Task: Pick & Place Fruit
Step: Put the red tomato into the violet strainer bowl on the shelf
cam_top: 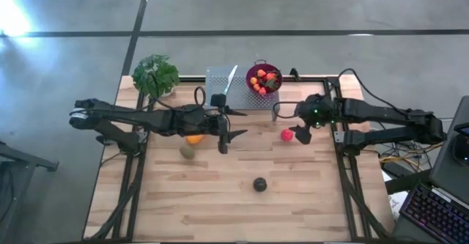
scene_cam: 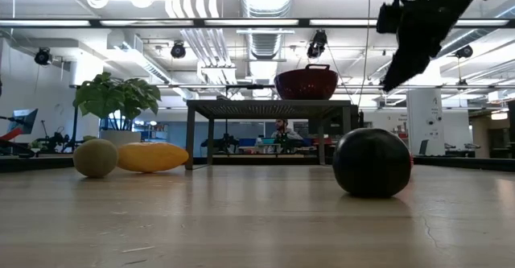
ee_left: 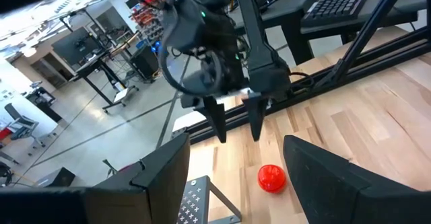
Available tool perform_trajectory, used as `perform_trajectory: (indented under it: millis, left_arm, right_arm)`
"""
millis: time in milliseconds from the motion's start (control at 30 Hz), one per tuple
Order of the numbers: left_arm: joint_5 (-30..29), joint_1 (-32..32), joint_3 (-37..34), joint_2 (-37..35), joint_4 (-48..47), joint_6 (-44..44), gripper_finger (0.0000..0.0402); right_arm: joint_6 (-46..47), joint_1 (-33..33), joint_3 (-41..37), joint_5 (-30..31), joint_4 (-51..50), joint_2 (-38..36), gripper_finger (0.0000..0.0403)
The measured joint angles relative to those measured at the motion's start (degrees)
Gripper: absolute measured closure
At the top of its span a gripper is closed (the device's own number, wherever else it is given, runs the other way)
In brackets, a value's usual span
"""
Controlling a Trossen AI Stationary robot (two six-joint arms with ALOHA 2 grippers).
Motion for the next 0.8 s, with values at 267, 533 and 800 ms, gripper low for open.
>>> perform_trajectory:
  millis: [267, 533, 800]
  left_arm:
    - [0.0, 0.27, -0.02, 0.0, 0.16, -0.08, 0.0156]
    - [0.03, 0.3, -0.08, -0.01, 0.21, -0.57, 0.0156]
    - [0.05, 0.42, -0.26, -0.02, 0.12, -1.1, 0.0156]
  right_arm:
    - [1.64, -0.02, -6.34, 2.11, 6.14, 0.09, 0.0067]
    - [2.8, -0.02, -11.61, 2.46, 11.72, 0.16, 0.0057]
    - [3.6, -0.02, -17.23, 2.46, 18.15, 0.2, 0.0074]
